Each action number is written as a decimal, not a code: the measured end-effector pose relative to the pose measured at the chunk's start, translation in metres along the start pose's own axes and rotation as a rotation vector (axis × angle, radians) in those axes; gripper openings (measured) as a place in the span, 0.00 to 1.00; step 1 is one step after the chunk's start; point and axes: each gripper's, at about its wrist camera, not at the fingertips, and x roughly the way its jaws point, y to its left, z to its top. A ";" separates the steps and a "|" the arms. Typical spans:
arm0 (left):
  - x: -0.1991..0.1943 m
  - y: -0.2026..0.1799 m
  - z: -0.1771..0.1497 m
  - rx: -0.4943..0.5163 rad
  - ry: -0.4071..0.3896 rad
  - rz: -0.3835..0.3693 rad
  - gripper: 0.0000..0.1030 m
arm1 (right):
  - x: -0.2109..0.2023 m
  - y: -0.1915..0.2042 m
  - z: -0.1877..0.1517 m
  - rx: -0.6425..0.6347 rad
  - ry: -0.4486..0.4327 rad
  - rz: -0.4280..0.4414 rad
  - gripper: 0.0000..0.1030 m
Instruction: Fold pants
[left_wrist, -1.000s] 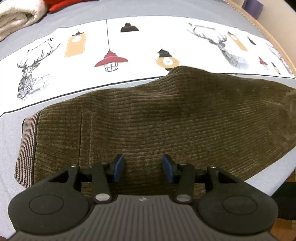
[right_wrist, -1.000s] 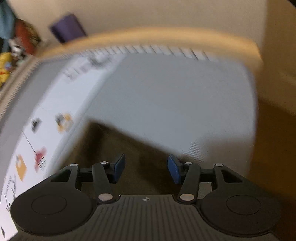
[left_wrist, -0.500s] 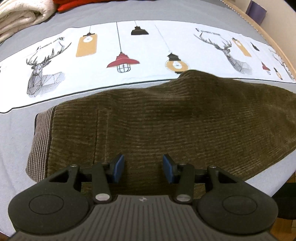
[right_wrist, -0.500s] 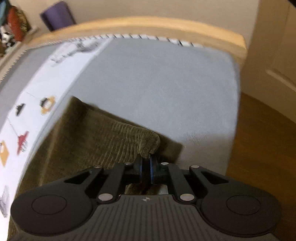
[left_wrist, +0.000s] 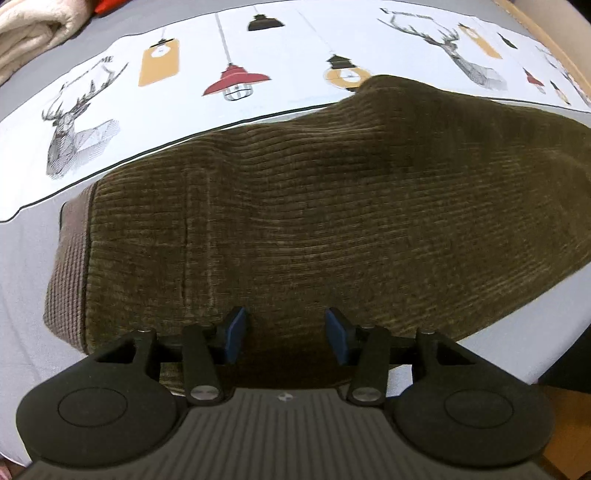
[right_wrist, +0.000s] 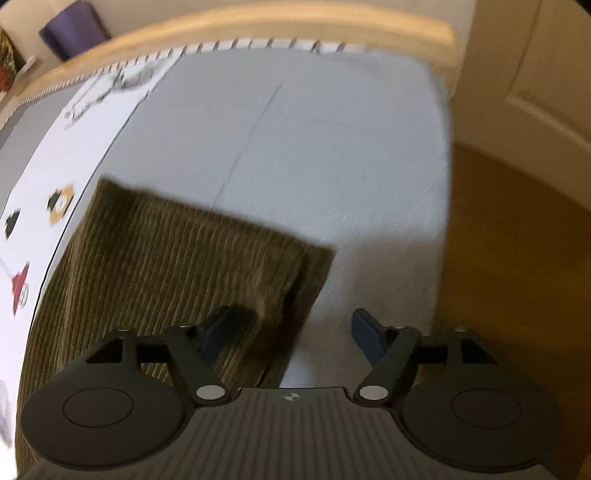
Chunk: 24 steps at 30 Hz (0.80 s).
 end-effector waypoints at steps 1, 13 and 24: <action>-0.001 -0.001 0.001 0.001 -0.003 -0.006 0.52 | 0.002 0.003 -0.001 -0.019 -0.001 -0.001 0.79; -0.009 -0.004 0.017 -0.029 -0.048 -0.025 0.55 | -0.012 0.033 -0.005 -0.171 -0.075 0.052 0.16; -0.025 -0.008 0.023 -0.043 -0.100 -0.051 0.55 | -0.151 0.093 -0.051 -0.344 -0.409 0.263 0.14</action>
